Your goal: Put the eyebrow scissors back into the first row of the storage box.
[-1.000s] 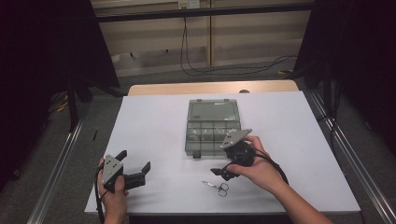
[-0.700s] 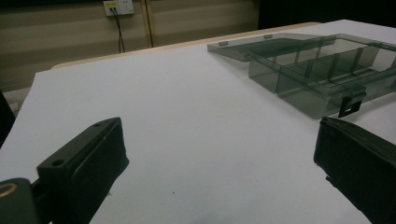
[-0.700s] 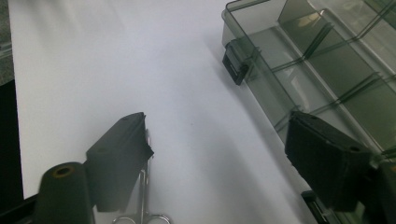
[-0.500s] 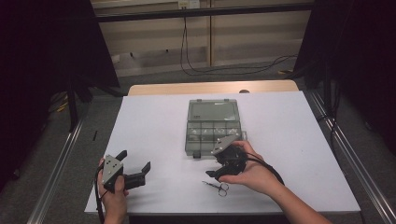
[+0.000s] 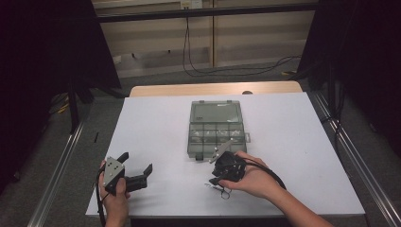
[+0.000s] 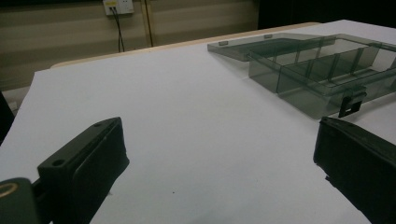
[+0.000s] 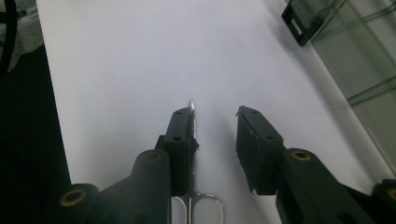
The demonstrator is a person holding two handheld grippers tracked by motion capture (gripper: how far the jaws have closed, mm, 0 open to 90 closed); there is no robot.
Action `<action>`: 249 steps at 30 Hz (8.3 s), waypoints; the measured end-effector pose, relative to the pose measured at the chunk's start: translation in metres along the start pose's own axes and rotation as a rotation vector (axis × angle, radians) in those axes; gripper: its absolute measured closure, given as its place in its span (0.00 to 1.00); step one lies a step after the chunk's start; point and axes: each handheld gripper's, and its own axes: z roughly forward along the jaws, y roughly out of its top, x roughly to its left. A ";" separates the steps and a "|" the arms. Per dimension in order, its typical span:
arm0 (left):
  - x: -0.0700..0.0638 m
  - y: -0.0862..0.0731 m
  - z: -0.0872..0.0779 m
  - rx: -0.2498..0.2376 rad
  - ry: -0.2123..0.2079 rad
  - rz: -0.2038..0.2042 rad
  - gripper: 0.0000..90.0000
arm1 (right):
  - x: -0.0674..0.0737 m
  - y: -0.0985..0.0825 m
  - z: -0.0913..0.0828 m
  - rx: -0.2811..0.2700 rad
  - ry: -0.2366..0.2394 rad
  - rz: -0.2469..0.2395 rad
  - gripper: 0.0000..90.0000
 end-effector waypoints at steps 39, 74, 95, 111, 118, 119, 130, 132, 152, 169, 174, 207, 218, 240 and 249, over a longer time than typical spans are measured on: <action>0.000 0.000 0.001 0.007 0.000 0.002 0.03 | 0.017 0.012 0.014 0.232 -0.030 0.020 0.95; 0.000 0.000 0.001 0.004 0.003 -0.003 0.03 | 0.007 0.015 0.008 0.211 -0.017 0.017 1.00; 0.000 0.000 0.000 0.000 0.000 -0.001 0.03 | -0.012 0.023 -0.016 0.131 -0.009 0.032 1.00; 0.001 0.000 0.000 0.001 0.000 0.002 0.03 | -0.021 0.030 -0.025 0.108 -0.004 0.051 1.00; 0.001 0.000 0.000 0.000 0.001 0.003 0.03 | -0.026 0.031 -0.027 0.108 -0.006 0.046 1.00; 0.000 0.000 0.000 -0.001 0.003 -0.001 0.03 | -0.027 0.032 -0.028 0.105 -0.010 0.054 1.00; 0.001 0.000 0.000 -0.001 -0.002 -0.001 0.03 | -0.035 0.036 -0.033 0.095 -0.013 0.056 1.00; 0.001 0.000 0.000 0.001 0.000 -0.001 0.03 | -0.037 0.037 -0.034 0.093 -0.019 0.059 1.00; 0.001 0.000 0.000 -0.003 -0.001 -0.004 0.03 | -0.053 0.045 -0.044 0.082 -0.047 0.072 1.00; 0.001 0.000 0.000 -0.002 -0.001 -0.003 0.03 | -0.067 0.048 -0.046 0.077 -0.065 0.076 1.00; 0.001 0.000 0.000 -0.005 -0.006 -0.004 0.03 | -0.071 0.049 -0.045 0.081 -0.068 0.089 1.00; 0.001 0.000 -0.002 -0.007 -0.006 -0.009 0.03 | -0.107 0.064 -0.039 0.080 -0.132 0.128 1.00; 0.002 0.000 -0.001 -0.013 -0.010 -0.015 0.03 | -0.122 0.072 -0.030 0.092 -0.160 0.127 1.00; 0.004 0.000 -0.003 -0.017 -0.012 -0.014 0.03 | -0.143 0.084 -0.009 0.110 -0.181 0.126 0.97; 0.004 0.000 -0.003 -0.016 -0.012 -0.011 0.03 | -0.141 0.077 -0.024 -0.017 -0.165 0.206 0.33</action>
